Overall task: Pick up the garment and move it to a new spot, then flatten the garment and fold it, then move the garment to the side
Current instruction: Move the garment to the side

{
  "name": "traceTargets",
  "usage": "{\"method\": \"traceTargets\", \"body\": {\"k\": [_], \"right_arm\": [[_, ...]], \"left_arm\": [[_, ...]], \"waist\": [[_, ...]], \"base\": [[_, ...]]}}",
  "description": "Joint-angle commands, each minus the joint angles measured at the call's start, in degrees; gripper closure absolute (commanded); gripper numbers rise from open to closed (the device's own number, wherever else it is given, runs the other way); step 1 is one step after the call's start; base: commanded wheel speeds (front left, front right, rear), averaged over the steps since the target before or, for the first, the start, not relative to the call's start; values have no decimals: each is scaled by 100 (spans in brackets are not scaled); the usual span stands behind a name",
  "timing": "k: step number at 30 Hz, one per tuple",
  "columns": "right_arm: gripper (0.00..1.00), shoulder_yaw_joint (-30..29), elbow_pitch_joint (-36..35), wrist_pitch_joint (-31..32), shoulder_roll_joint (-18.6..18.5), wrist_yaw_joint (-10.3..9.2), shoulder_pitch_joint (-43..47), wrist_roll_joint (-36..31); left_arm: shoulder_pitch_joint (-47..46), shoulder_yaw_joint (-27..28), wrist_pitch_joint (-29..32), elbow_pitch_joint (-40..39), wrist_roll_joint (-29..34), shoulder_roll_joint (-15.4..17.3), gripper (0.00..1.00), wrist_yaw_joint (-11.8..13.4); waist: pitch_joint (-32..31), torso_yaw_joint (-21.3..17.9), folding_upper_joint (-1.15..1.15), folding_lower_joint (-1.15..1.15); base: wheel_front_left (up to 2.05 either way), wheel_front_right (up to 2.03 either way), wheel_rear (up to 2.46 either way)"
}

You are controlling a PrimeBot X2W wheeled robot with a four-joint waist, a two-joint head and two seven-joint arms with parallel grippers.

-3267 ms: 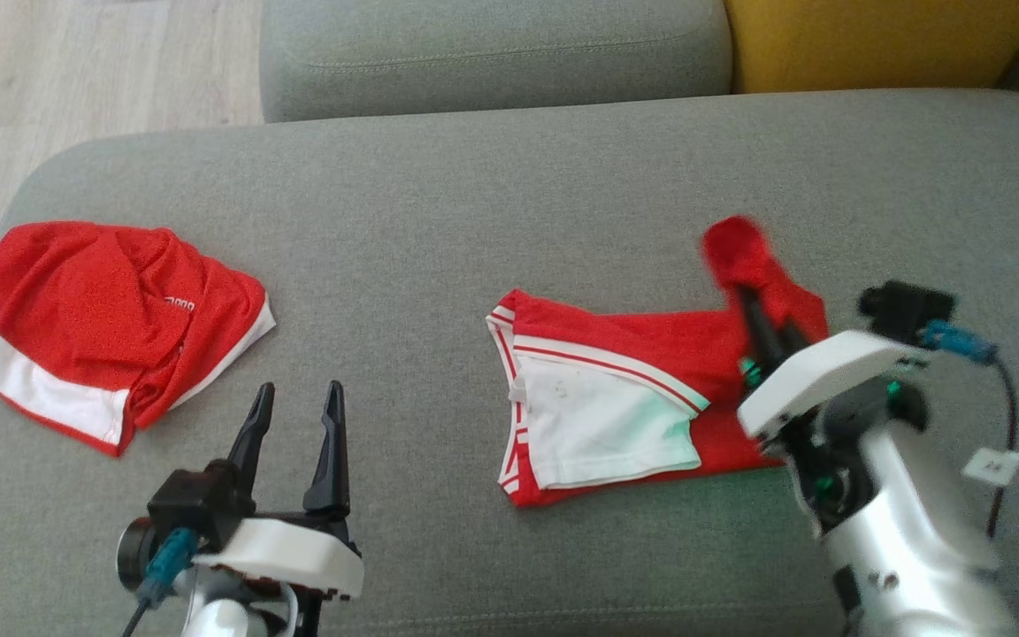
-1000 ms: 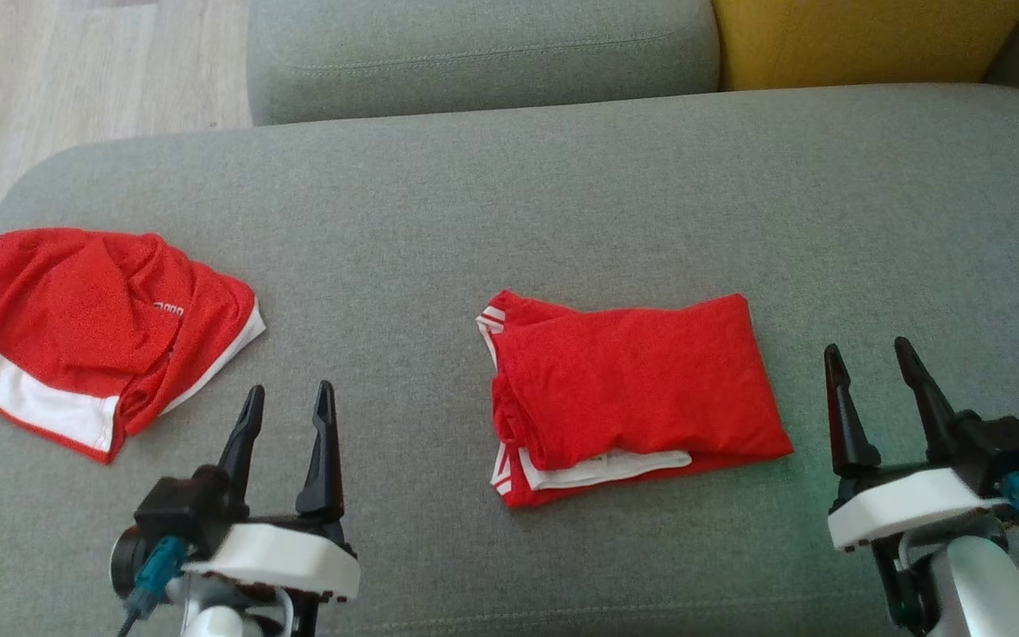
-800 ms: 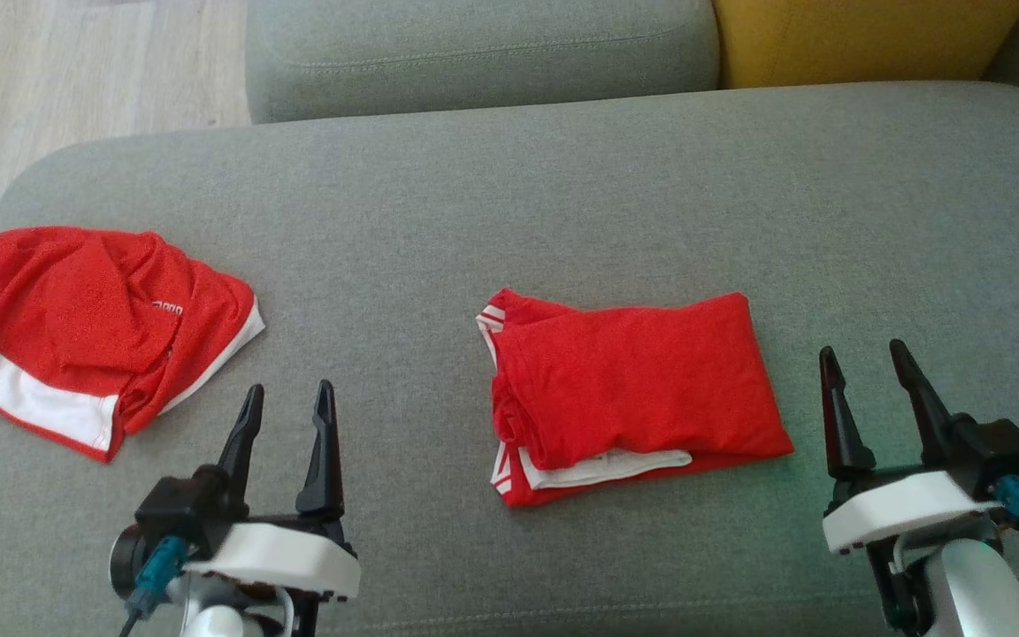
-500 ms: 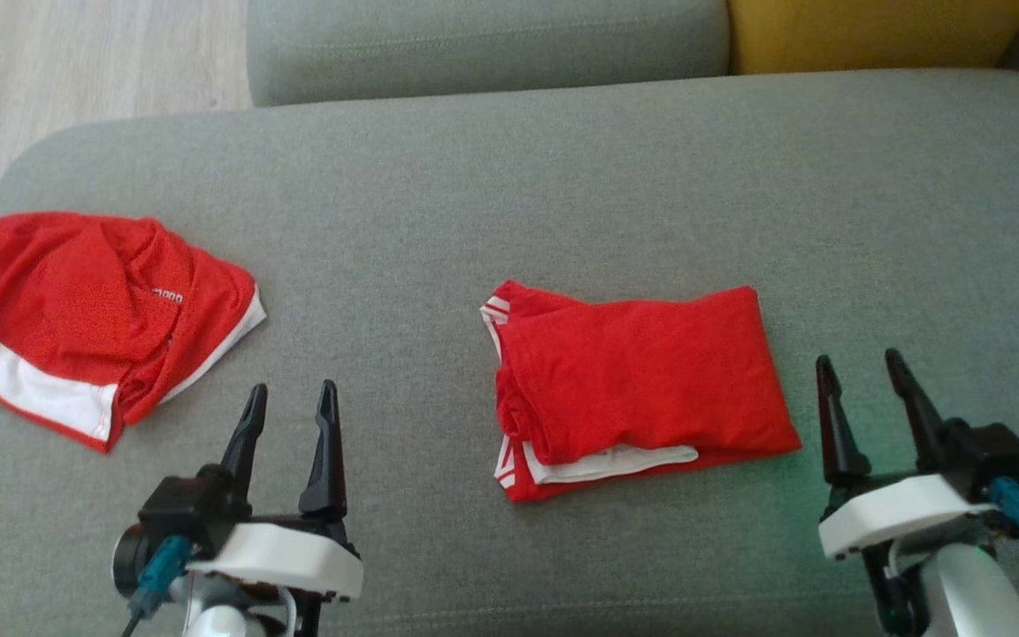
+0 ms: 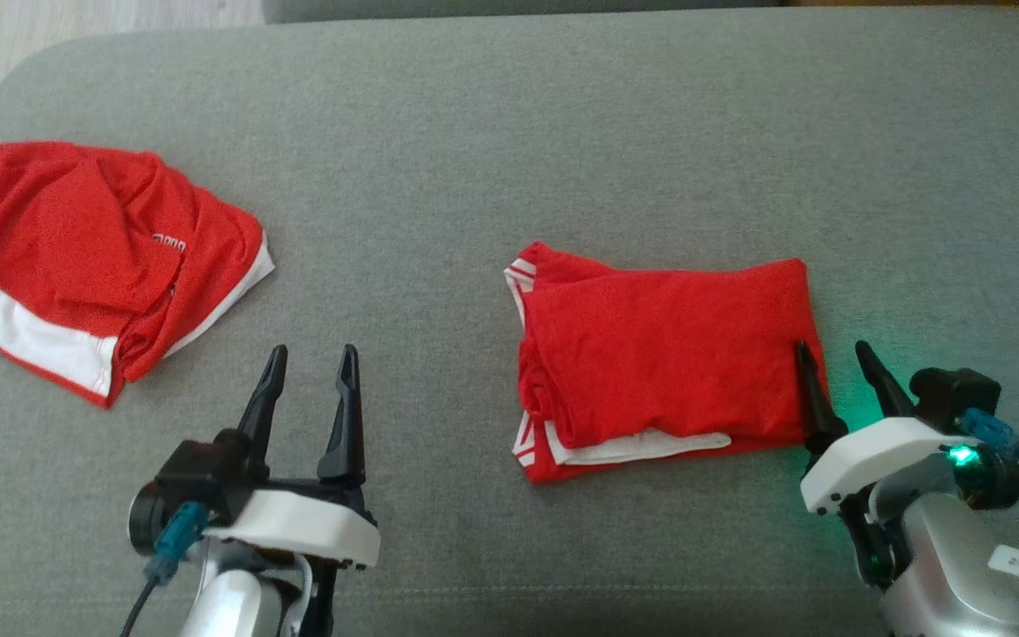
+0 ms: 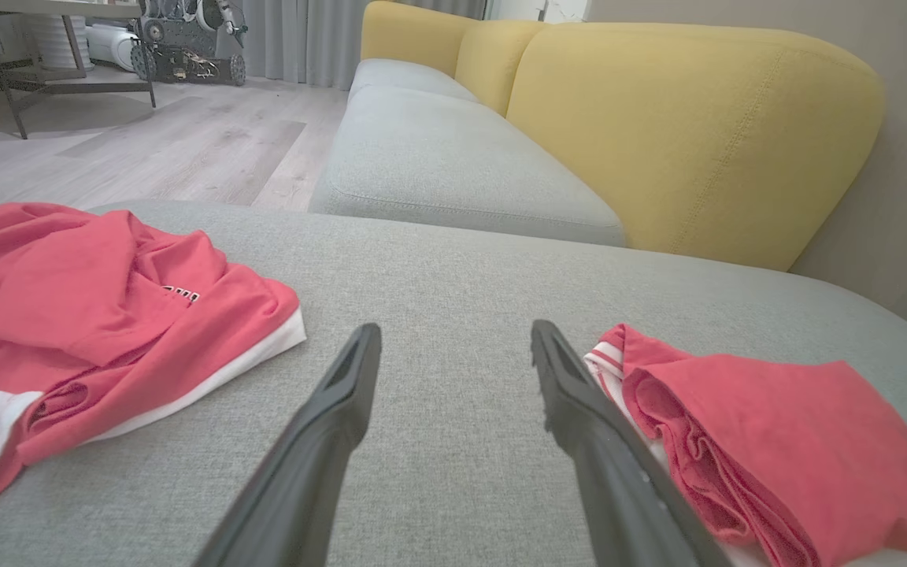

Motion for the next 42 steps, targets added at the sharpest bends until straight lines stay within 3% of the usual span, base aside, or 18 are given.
{"method": "traceTargets", "body": {"k": [1, 5, 6, 7, 8, 12, 19, 25, 30, 35, 42], "right_arm": [[0, 125, -113, -4, -10, -4, -169, 40], [0, 262, 301, 110, 34, -4, -344, 272], [14, 344, 382, 136, 38, -4, -378, 326], [76, 434, 445, 134, 23, -4, -412, 351], [100, 528, 488, 95, -8, -4, -446, 349], [100, 772, 538, -275, -213, -4, -599, 134], [100, 1243, 41, -622, -788, -4, -1065, -915], [100, 1507, -157, -342, -1422, -4, -1665, -772], [100, 1408, 29, -12, -2104, -4, -2268, -324], [100, 859, 461, 318, -2590, -4, -2756, -200], [100, 207, 772, 452, -2531, -4, -3009, -530]], "left_arm": [[-218, 136, -70, -157, 52, -3, 0, -8], [-295, 111, -70, -148, 51, -3, 0, 6], [-307, 115, -70, -147, 51, -3, 0, 10], [-316, 121, -70, -145, 52, -3, 0, 11], [-320, 128, -70, -144, 53, -3, 0, 12], [-316, 165, -70, -130, 64, -3, 0, 30], [-352, 207, -70, -184, 59, -3, 0, 11], [-583, 199, -70, -296, 74, -3, 0, -26], [-863, 123, -70, -351, 131, -3, 0, -38], [-1066, 82, -70, -400, 195, -3, 0, -59], [-1181, 83, -70, -372, 248, -3, 0, -91]], "waist": [[51, 49, 0, 0], [125, 106, 0, 0], [136, 109, 0, 0], [143, 108, 0, 0], [146, 104, 0, 0], [114, 38, 0, 0], [66, -318, 0, 0], [305, -628, 0, 0], [638, -746, 0, 0], [984, -781, 0, 0], [1234, -747, 0, 0]], "base": [[0, 0, 0], [0, 0, 0], [0, 0, 0], [0, 0, 0], [0, 0, 0], [0, 0, 0], [0, 0, 0], [0, 0, 0], [0, 0, 0], [0, 0, 0], [0, 0, 0]]}}
